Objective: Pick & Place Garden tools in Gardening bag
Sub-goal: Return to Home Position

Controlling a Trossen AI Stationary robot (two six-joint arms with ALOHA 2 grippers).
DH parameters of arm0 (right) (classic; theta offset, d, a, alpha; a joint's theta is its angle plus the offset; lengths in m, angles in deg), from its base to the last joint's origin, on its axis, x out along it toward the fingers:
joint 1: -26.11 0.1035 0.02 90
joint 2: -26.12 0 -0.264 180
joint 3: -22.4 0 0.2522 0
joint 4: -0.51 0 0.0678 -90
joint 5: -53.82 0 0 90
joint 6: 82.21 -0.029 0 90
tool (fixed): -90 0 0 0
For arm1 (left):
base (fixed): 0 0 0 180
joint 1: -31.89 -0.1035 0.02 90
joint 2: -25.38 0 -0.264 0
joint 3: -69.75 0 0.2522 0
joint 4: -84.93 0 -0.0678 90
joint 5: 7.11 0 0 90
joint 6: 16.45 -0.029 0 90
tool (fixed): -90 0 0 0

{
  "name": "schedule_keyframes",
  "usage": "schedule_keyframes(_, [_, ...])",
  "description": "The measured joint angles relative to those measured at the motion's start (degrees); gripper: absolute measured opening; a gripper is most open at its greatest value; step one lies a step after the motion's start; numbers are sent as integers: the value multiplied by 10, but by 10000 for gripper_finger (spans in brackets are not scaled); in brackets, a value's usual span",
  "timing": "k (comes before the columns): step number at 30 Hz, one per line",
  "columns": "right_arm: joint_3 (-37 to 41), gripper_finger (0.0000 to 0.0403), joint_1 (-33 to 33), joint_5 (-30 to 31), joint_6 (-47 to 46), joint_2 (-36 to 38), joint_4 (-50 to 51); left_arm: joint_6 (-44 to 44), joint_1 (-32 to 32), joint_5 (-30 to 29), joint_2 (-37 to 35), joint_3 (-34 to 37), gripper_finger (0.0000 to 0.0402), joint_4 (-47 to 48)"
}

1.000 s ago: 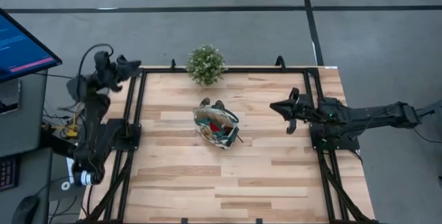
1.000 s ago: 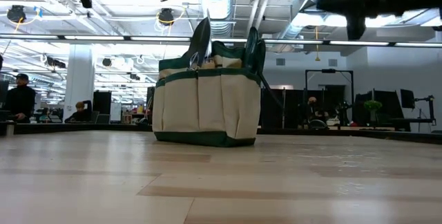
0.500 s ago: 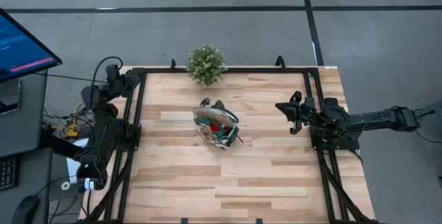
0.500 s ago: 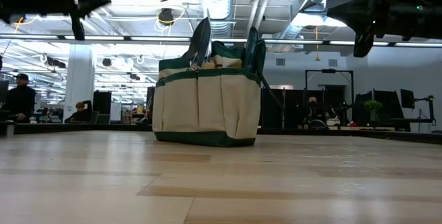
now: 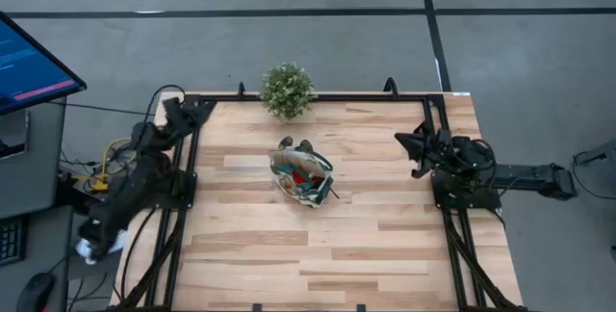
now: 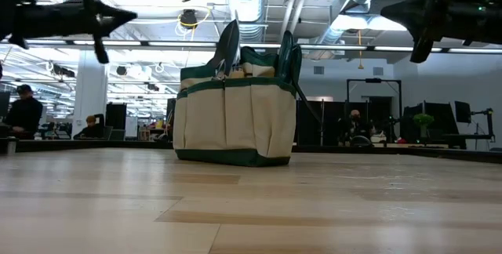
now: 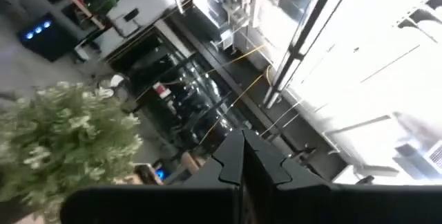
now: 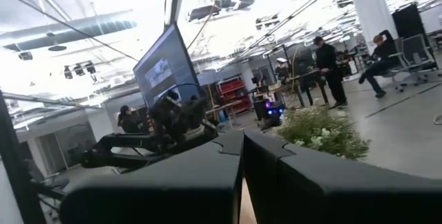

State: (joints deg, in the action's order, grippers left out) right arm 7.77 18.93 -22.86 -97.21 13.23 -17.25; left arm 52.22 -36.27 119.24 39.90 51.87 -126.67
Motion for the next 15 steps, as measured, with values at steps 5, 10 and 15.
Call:
schedule_keyframes(5, [0,3,-3,-1,-1,26,13,-138,239,-165,32,-16,2,141])
schedule_keyframes(10, [0,1,-4,-36,-14,39,44,-300,471,-420,104,-16,2,217])
schedule_keyframes(15, [0,1,-5,-59,-46,56,50,-396,549,-533,102,-38,2,208])
